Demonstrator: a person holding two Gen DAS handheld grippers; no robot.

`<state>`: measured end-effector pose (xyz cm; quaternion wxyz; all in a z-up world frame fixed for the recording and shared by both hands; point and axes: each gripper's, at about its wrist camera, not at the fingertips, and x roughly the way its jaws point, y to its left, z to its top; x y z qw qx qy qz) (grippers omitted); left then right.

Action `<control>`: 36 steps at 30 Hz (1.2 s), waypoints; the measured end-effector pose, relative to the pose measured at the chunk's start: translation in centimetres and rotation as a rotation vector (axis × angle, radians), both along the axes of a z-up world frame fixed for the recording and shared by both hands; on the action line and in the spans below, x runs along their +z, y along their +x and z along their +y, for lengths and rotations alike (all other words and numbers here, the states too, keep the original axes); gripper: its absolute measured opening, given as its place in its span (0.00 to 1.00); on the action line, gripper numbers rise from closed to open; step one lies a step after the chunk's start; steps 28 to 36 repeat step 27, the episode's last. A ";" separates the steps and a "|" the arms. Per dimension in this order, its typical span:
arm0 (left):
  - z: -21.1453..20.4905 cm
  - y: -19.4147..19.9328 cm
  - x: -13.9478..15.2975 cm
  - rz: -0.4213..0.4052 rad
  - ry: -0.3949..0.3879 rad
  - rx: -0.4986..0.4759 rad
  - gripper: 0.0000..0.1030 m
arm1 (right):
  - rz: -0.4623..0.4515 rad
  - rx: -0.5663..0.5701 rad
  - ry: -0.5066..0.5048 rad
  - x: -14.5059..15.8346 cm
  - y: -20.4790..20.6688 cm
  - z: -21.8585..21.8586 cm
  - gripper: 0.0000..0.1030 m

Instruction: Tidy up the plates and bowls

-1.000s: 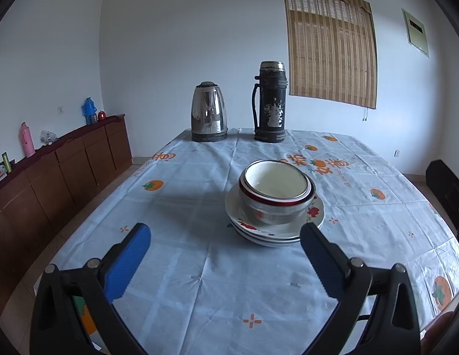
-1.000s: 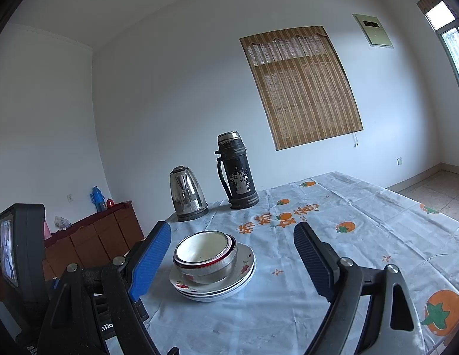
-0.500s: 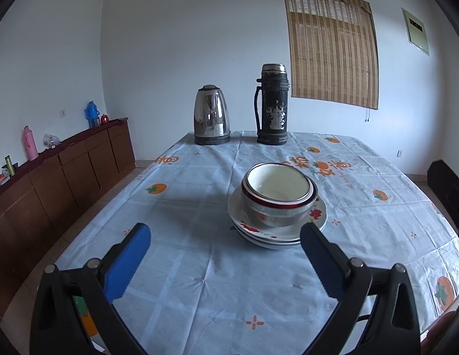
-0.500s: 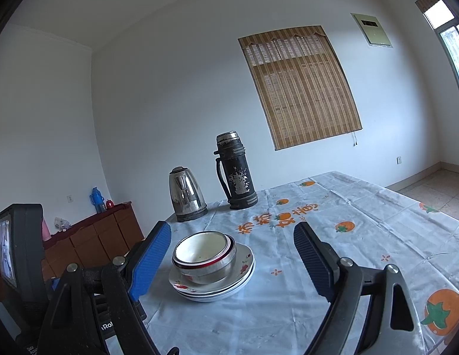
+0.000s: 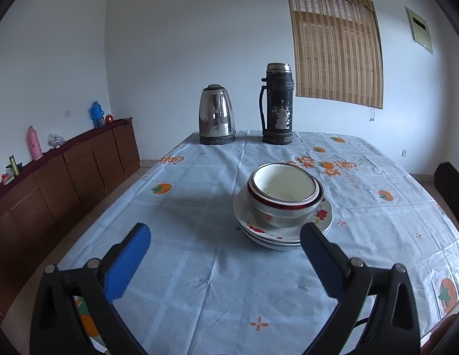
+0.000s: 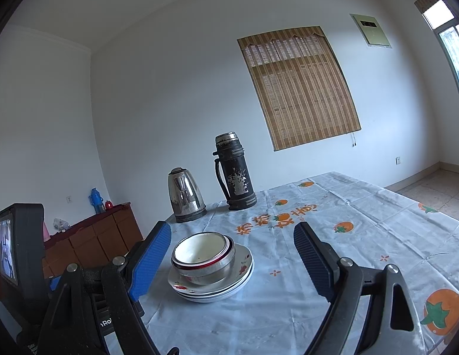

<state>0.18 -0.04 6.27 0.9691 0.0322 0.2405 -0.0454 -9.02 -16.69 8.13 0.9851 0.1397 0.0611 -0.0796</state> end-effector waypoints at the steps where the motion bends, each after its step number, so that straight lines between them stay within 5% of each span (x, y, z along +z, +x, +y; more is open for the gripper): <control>1: 0.0 0.0 0.0 0.002 -0.005 -0.003 1.00 | 0.000 0.000 0.000 0.0 0.0 0.0 0.84; 15: -0.3 1.1 -0.5 0.042 -0.039 -0.031 1.00 | 0.013 -0.013 0.013 -0.3 0.7 -0.8 0.84; 36: -0.9 1.3 -0.2 -0.002 0.025 0.017 1.00 | 0.029 -0.015 0.027 -0.7 1.3 -1.6 0.84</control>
